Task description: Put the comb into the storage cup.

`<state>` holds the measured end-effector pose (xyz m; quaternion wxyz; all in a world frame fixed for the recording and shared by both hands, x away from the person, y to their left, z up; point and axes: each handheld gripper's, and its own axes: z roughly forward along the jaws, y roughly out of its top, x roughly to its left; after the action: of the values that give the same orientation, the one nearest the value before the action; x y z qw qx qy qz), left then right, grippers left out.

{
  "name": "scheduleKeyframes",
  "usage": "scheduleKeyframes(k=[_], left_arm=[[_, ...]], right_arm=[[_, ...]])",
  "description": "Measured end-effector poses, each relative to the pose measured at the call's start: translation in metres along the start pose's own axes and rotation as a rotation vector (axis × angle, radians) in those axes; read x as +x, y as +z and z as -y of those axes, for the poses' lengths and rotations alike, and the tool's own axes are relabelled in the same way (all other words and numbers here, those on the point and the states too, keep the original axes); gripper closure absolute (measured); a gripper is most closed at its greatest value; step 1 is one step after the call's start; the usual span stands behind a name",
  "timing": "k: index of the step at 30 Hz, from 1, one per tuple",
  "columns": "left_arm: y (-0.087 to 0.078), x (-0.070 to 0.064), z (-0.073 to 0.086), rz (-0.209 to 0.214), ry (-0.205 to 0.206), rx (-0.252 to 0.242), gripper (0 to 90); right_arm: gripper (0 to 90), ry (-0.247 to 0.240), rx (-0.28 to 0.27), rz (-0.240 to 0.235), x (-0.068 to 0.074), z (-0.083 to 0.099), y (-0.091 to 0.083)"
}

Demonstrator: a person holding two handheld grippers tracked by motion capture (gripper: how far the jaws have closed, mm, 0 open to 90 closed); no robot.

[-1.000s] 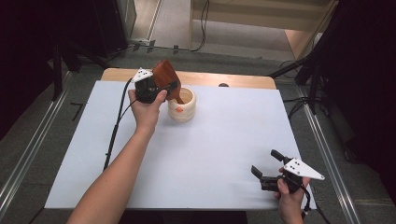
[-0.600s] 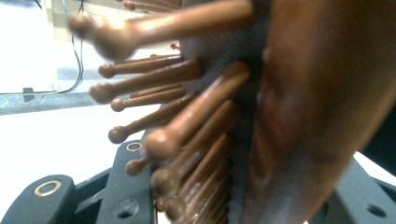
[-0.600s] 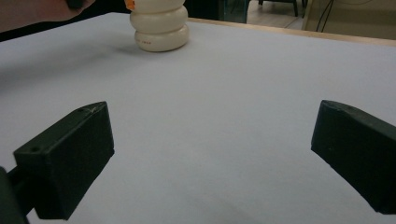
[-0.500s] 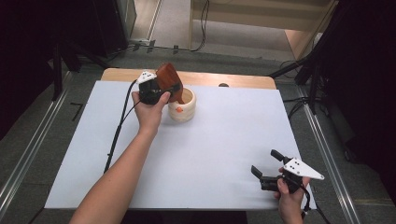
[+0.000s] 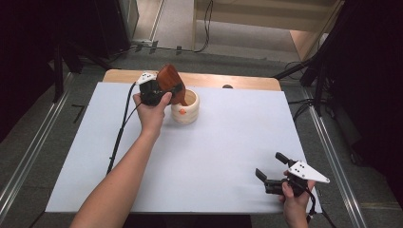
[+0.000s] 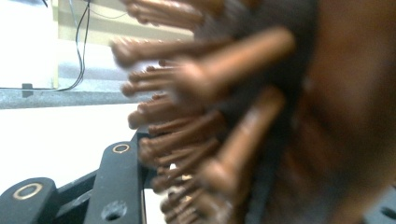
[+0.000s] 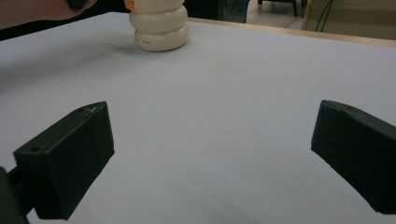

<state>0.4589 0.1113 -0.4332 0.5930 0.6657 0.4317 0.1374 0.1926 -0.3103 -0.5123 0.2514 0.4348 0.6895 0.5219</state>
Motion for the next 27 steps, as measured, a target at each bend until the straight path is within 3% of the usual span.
scheduleKeyframes(k=[7, 16, 23, 27], left_arm=[[0.0004, 0.0051, 0.0012, -0.028, -0.003, 0.029, 28.4], [0.0012, 0.0037, 0.0021, -0.024, 0.004, 0.038, 15.7], [-0.0005, -0.0002, 0.0018, -0.03, 0.036, 0.046, 0.0], [-0.0031, -0.0007, 0.0016, -0.042, 0.053, 0.048, 0.0]], right_arm=[[0.0, -0.001, 0.001, 0.0, 0.0, 0.0, 0.0002], [0.0, -0.001, 0.001, 0.0, -0.0001, 0.0001, 0.0003], [0.0, -0.001, 0.0, -0.003, -0.0001, 0.0001, 0.0002], [0.0, -0.002, -0.002, -0.006, -0.0005, -0.0001, -0.0007]])
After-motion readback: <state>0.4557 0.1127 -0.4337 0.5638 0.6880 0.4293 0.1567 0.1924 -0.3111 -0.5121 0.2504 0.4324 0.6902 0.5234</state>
